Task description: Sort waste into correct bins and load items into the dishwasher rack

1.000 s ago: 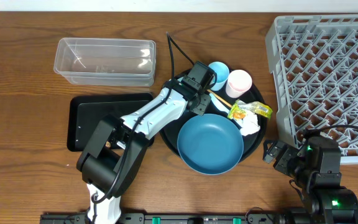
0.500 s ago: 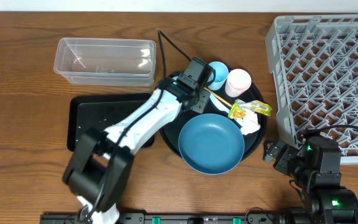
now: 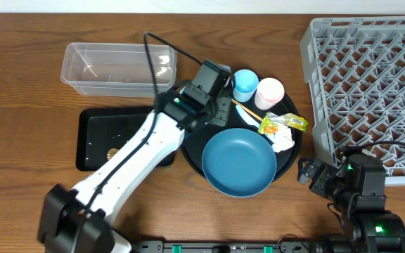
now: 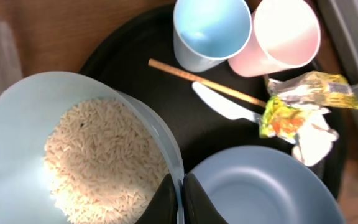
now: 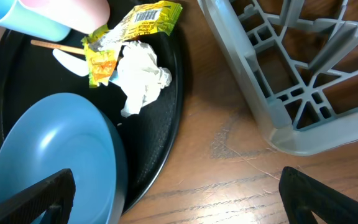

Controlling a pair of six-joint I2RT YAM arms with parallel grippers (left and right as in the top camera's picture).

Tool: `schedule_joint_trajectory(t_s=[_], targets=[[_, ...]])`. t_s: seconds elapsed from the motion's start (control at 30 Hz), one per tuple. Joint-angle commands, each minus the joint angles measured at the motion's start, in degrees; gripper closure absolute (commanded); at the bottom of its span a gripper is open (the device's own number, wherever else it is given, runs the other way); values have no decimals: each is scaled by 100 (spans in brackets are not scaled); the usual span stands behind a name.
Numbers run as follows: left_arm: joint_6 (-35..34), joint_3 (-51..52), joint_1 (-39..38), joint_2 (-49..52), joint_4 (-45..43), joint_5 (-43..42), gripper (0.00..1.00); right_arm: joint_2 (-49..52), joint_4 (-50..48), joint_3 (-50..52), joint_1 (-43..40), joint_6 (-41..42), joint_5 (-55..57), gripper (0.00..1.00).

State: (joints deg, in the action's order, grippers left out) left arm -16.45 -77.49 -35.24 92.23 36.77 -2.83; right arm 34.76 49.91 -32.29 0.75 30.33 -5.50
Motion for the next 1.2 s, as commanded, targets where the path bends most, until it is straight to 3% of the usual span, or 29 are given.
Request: schedule_joint_trajectory(t_s=[0.0,0.13,0.4,0.8,1.17], targets=[[-645,-9,114,-420,254,22,94,-13,7,-92,-37,-83,61,1],[-726,7,407,-651,479,-345,94,-13,7,-92,-37,-83,61,1],[-791,42,1517,-743,603,-2037,94,-13,7,-92,-37,-83,61,1],[-787,76,2726,-887,1388,-2645,94,-13,9,-92,-37,-83,61,1],[-787,997,3687,-887,758,-4371,94,-13,7,-92,-37,-83,61,1]])
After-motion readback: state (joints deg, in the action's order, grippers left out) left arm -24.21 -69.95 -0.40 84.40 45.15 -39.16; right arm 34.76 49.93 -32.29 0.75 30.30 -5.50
